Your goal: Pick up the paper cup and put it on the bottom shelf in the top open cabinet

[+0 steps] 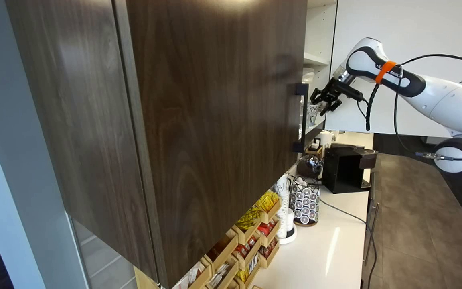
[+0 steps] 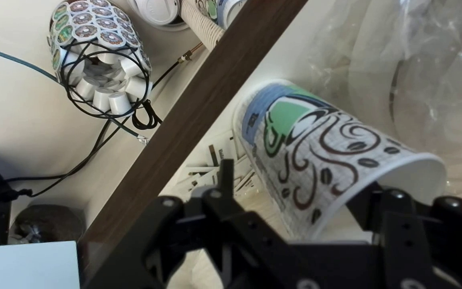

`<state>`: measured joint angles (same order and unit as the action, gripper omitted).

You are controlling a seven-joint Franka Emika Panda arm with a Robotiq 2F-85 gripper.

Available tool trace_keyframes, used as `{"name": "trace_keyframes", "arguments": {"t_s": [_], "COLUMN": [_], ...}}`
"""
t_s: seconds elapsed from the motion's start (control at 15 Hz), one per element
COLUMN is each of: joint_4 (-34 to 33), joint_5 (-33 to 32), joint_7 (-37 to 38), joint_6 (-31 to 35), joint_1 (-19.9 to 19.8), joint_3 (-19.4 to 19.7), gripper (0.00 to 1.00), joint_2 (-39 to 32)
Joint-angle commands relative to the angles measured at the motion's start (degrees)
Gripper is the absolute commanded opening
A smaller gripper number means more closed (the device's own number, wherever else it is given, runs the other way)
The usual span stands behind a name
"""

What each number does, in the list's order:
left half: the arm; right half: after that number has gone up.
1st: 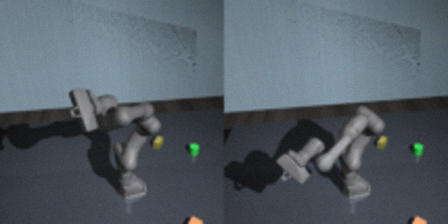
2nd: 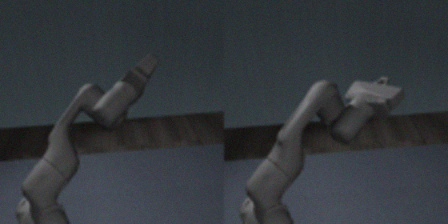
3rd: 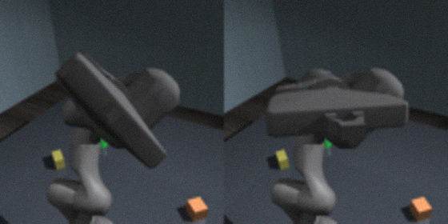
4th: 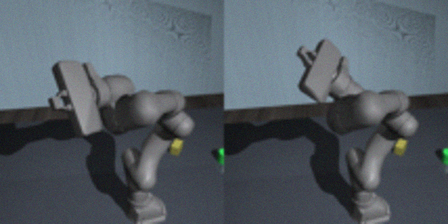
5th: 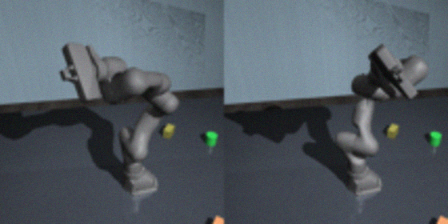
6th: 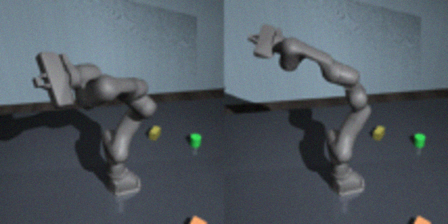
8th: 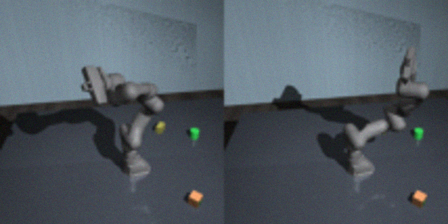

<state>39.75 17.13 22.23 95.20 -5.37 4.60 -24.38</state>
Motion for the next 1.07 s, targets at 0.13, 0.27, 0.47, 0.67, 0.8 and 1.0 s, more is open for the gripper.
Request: {"name": "trace_keyframes", "arguments": {"t_s": [0.13, 0.27, 0.47, 0.67, 0.8, 1.0], "joint_4": [-3.6, -3.9, -4.1, -4.3, -4.2, -2.9], "joint_5": [1.4, 1.5, 1.5, 1.4, 1.8, 1.2], "joint_7": [0.3, 0.1, -0.2, -0.9, -2.8, -7.2], "joint_6": [2.0, 3.5, 5.3, 6.9, 8.3, 9.0], "joint_1": [-0.6, -0.6, -0.8, -1.0, -1.3, -1.5], "joint_3": [-0.5, -0.6, -0.6, -0.6, -0.9, -0.8], "gripper": [1.00, 1.00, 1.00, 1.00, 1.00, 1.00], "joint_2": [-2.0, -1.8, -1.4, -1.0, 0.0, 2.3]}}
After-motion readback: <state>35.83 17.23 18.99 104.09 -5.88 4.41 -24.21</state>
